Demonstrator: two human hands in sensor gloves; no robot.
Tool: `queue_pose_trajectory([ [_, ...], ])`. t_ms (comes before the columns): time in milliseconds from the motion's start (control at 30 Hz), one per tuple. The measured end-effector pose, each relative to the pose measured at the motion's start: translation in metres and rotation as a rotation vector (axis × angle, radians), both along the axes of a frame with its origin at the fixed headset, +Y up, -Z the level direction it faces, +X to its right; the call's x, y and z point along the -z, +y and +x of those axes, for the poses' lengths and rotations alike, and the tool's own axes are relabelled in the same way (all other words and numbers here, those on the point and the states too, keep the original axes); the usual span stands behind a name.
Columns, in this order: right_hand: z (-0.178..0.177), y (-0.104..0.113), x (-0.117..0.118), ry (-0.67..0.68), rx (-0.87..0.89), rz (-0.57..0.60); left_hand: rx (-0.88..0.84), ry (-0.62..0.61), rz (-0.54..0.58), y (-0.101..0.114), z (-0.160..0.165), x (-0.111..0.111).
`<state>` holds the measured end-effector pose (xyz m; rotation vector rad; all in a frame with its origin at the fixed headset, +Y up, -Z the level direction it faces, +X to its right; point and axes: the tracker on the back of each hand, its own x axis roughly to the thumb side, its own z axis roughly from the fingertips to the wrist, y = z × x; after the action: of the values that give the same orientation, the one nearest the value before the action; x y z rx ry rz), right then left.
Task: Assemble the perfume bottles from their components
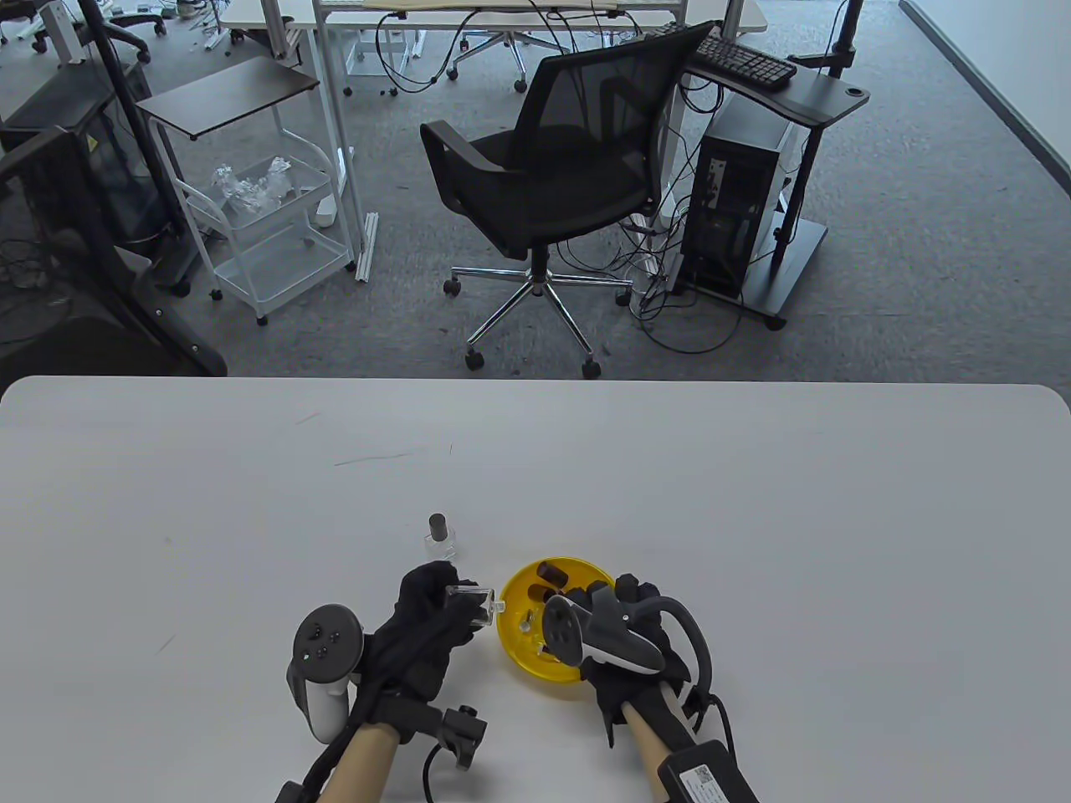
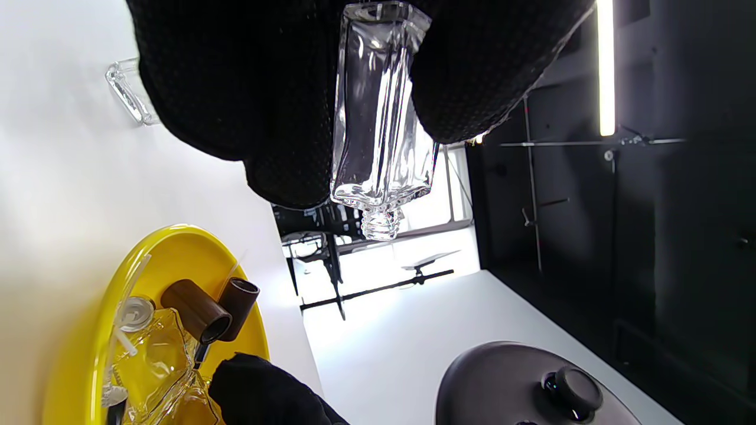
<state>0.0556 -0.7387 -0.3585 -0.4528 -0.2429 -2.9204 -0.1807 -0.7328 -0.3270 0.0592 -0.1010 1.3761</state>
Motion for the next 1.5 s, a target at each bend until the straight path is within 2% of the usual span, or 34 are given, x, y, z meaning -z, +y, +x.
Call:
queue_pose_trajectory([
  [167, -0.008, 0.001, -0.002, 0.035, -0.01, 0.044, 0.001, -0.002, -0.002, 0.0, 0.0, 0.0],
  [500, -0.014, -0.005, 0.0, 0.086, 0.081, 0.002, 0.0, -0.003, -0.004, -0.001, 0.0, 0.0],
  [767, -0.011, -0.003, 0.004, 0.085, 0.232, -0.107, 0.0, 0.0, -0.012, -0.001, 0.0, 0.0],
  [1000, -0.016, -0.006, 0.005, 0.066, 0.266, -0.154, 0.006, 0.002, -0.014, -0.002, 0.0, 0.001],
  [1133, -0.02, -0.01, 0.006, 0.069, 0.275, -0.142, 0.007, 0.001, -0.014, -0.002, 0.0, 0.001],
  [1367, -0.025, -0.018, 0.003, 0.112, 0.22, -0.046, 0.006, 0.002, -0.024, -0.003, 0.0, 0.001],
  [1500, -0.025, -0.018, 0.003, 0.102, 0.23, -0.064, 0.017, 0.004, -0.025, -0.003, 0.0, 0.001],
])
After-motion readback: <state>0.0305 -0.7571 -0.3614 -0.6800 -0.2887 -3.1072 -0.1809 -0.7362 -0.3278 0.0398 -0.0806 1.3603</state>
